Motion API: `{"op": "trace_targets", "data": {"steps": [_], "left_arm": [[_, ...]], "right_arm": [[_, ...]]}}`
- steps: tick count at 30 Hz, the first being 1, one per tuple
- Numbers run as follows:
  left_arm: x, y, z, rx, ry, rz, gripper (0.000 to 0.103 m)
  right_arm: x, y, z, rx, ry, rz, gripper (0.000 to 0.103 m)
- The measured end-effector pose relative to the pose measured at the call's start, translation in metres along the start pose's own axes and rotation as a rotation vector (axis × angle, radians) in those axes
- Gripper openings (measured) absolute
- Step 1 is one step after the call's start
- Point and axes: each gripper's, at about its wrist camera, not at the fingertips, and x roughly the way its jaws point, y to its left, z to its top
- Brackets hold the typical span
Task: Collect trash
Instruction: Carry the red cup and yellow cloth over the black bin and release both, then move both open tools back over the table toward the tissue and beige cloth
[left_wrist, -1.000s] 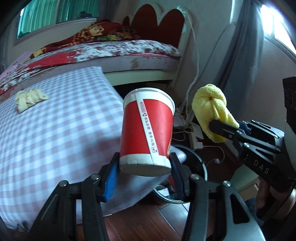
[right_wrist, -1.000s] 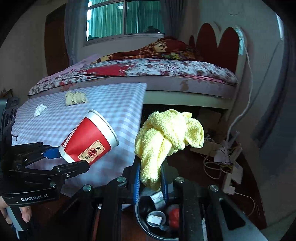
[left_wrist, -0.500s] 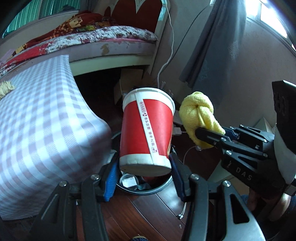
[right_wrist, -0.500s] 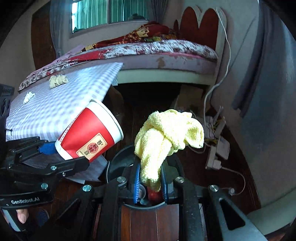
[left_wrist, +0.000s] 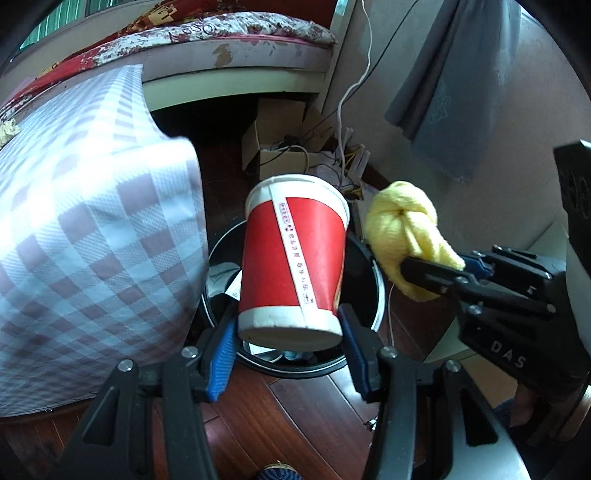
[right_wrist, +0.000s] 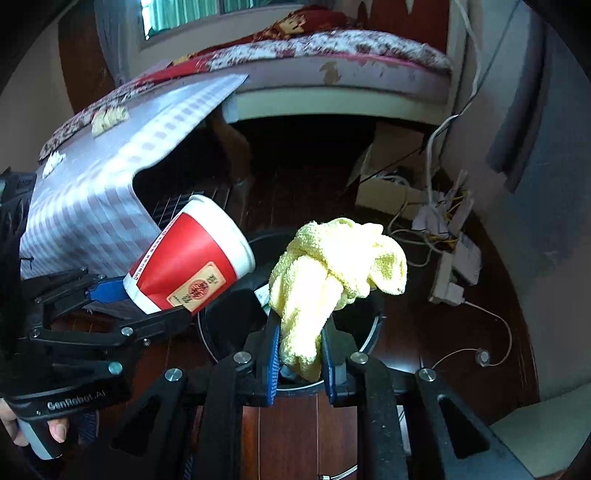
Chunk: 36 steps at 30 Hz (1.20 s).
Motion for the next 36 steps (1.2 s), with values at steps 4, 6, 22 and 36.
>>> {"op": "trace_targets", "data": {"steps": [4, 6, 22, 36], "left_arm": [[0.013, 0.007, -0.006, -0.031, 0.029, 0.023, 0.053], [0.018, 0.009, -0.01, -0.034, 0.041, 0.032, 0.053], [0.05, 0.014, -0.011, -0.059, 0.075, 0.104, 0.099], [0.048, 0.024, -0.011, -0.071, 0.074, 0.103, 0.1]], "right_arm": [[0.02, 0.001, 0.002, -0.03, 0.043, 0.013, 0.02], [0.028, 0.0, 0.002, -0.039, 0.062, 0.021, 0.02], [0.065, -0.022, -0.008, -0.023, 0.188, -0.146, 0.102], [0.068, -0.018, -0.009, -0.048, 0.206, -0.152, 0.102]]}}
